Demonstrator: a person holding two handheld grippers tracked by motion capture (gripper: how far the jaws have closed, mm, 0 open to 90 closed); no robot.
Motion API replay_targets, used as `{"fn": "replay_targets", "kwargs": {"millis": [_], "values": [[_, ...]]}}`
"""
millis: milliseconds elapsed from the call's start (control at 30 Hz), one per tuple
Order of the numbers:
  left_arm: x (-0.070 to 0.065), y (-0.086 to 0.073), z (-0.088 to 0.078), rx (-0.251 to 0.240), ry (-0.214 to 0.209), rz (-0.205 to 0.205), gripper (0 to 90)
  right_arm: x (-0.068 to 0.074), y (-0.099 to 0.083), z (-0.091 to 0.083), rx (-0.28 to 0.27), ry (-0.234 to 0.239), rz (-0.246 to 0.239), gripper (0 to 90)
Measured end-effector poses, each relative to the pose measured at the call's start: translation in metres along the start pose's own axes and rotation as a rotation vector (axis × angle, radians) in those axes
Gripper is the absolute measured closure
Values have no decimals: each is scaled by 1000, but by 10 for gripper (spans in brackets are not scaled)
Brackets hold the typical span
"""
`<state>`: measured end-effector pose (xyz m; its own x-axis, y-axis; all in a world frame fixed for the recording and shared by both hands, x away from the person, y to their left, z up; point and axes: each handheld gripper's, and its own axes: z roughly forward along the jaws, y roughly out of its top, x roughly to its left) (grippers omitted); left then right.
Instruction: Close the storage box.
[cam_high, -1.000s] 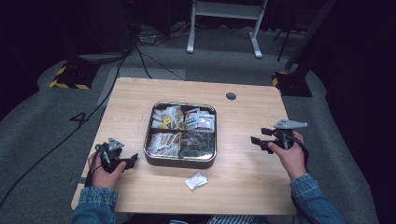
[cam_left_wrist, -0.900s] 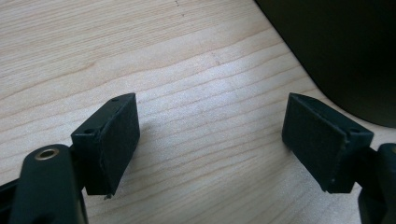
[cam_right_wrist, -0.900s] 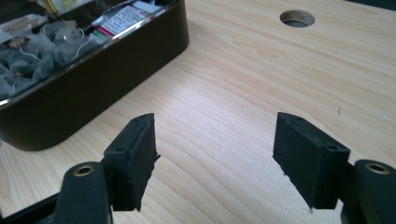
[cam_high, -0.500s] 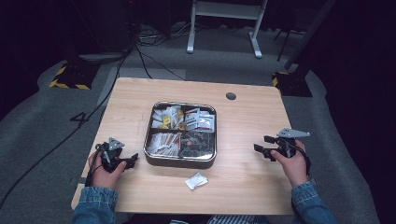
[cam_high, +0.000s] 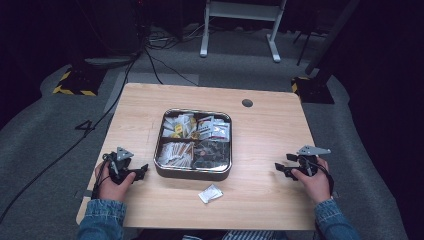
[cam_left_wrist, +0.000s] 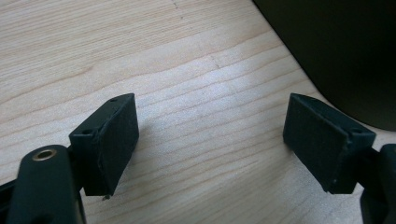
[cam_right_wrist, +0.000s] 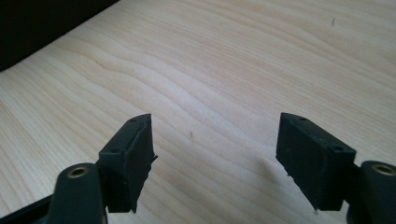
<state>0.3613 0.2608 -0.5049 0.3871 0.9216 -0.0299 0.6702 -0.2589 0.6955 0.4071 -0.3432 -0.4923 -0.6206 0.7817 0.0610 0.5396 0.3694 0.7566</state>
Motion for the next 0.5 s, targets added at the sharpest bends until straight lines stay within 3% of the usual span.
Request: {"fn": "replay_targets", "kwargs": {"millis": [267,500], "values": [[0,0,0,1,0,2,187,6,-9,6,40,-18,-52,197],[0,0,0,0,0,2,187,9,-9,9,36,-29,-71,150]]}}
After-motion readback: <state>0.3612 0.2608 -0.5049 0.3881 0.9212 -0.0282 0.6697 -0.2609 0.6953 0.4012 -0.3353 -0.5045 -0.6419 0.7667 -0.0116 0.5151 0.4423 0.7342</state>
